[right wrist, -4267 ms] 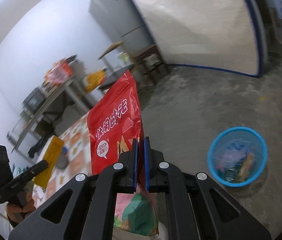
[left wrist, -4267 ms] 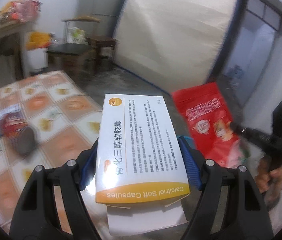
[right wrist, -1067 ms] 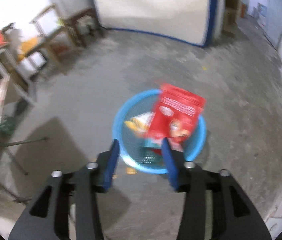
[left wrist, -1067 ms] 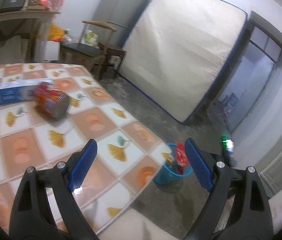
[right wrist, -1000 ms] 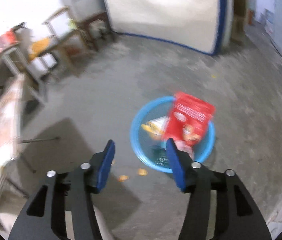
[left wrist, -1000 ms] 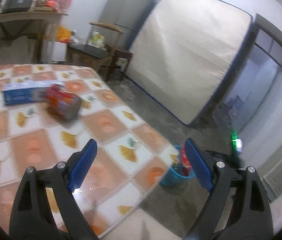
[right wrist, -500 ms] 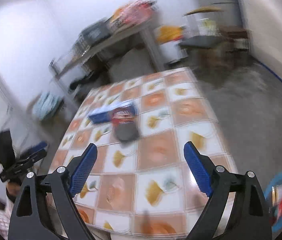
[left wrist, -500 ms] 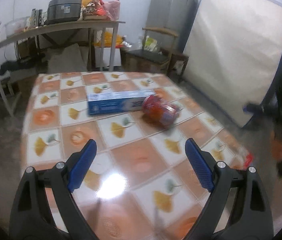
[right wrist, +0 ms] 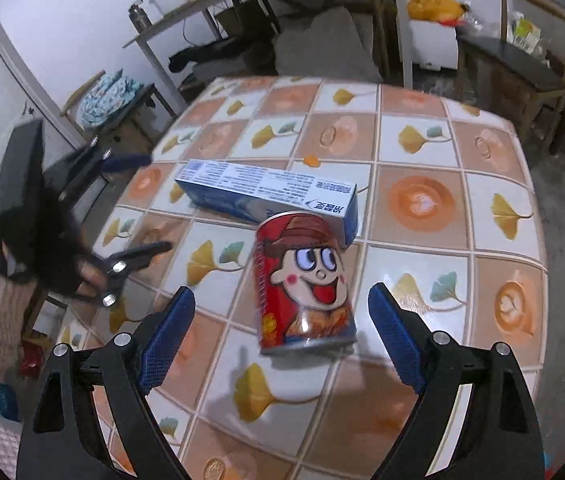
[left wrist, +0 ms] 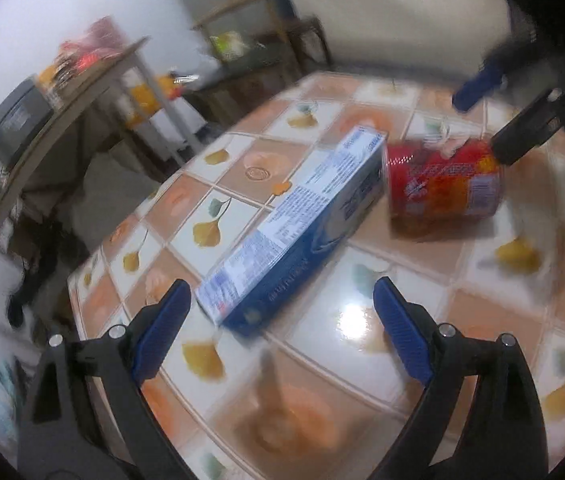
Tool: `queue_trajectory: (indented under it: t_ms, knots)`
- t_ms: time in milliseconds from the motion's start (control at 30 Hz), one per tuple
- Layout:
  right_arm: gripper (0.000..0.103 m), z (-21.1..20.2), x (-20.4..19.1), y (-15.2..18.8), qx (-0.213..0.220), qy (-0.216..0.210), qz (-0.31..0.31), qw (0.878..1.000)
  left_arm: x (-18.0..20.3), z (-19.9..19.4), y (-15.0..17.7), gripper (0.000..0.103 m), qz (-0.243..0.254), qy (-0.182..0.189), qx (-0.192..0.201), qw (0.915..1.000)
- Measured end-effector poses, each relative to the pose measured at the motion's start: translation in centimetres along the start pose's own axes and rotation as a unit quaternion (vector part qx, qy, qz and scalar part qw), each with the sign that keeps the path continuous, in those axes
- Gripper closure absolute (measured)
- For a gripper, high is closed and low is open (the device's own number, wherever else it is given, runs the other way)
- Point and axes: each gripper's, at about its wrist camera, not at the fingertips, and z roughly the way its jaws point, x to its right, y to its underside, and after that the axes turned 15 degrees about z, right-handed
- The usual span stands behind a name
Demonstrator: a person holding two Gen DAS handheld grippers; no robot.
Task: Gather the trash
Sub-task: 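Grasp the red cartoon can with the right tool while the left tool grasps the blue toothpaste box, then lift the red can and toothpaste box off the table with both tools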
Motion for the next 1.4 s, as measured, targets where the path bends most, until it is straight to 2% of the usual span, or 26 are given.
queue_trajectory:
  t_ms: [100, 167, 400, 467, 500, 567, 667, 700, 867, 967, 1033, 1133, 1333, 1400]
  knots:
    - [0.017, 1.5, 0.2, -0.8, -0.02, 0.001, -0.009, 1.0, -0.6, 1.9, -1.2, 0.014, 0.051, 0.01, 0.006, 0.9986]
    - [0.017, 2.0, 0.4, -1.1, -0.027, 0.002, -0.02, 0.999, -0.9, 2.9, -2.0, 0.015, 0.077, 0.029, 0.012, 0.9965]
    - [0.018, 3.6, 1.1, -1.7, -0.043, -0.015, -0.038, 0.998, -0.1, 6.0, -3.6, 0.015, 0.128, 0.062, -0.006, 0.9898]
    - [0.024, 3.8, 1.2, -1.7, -0.047, -0.019, -0.043, 0.998, 0.1, 6.5, -3.7, 0.015, 0.131, 0.068, -0.012, 0.9891]
    - [0.026, 3.9, 1.2, -1.7, -0.049, -0.019, -0.045, 0.998, 0.3, 6.7, -3.8, 0.019, 0.13, 0.072, -0.014, 0.9888]
    - [0.037, 4.2, 1.4, -1.7, -0.051, -0.023, -0.043, 0.998, 0.3, 6.9, -3.9, 0.025, 0.124, 0.079, -0.012, 0.9891]
    - [0.04, 4.4, 1.9, -1.8, -0.054, -0.035, -0.031, 0.997, 0.0, 7.0, -4.1, 0.035, 0.093, 0.093, -0.031, 0.9909]
    - [0.04, 4.4, 1.9, -1.8, -0.052, -0.037, -0.028, 0.998, -0.1, 7.1, -4.2, 0.042, 0.083, 0.093, -0.039, 0.9915]
    - [0.04, 3.7, 2.5, -0.9, -0.043, -0.031, -0.006, 0.999, -0.2, 6.5, -3.7, 0.049, 0.018, 0.093, -0.074, 0.9927]
    - [0.04, 2.7, 3.2, 0.4, -0.034, -0.024, 0.019, 0.999, 0.1, 5.4, -2.6, 0.052, -0.052, 0.098, -0.097, 0.9891]
    - [0.04, 2.2, 3.7, 1.4, -0.026, -0.02, 0.034, 0.999, 0.2, 4.3, -1.4, 0.056, -0.125, 0.113, -0.116, 0.9788]
    - [0.04, 1.0, 4.2, 3.7, -0.011, -0.017, 0.054, 0.998, 1.4, 2.1, 0.8, 0.059, -0.218, 0.141, -0.115, 0.9587]
    - [0.04, -1.4, 3.8, 8.9, 0.007, -0.002, 0.066, 0.998, 6.5, -3.4, 4.4, 0.059, -0.314, 0.147, -0.09, 0.9337]
    - [0.04, -1.9, 3.6, 10.0, 0.009, 0.003, 0.067, 0.998, 8.1, -5.0, 5.7, 0.059, -0.356, 0.155, -0.075, 0.9184]
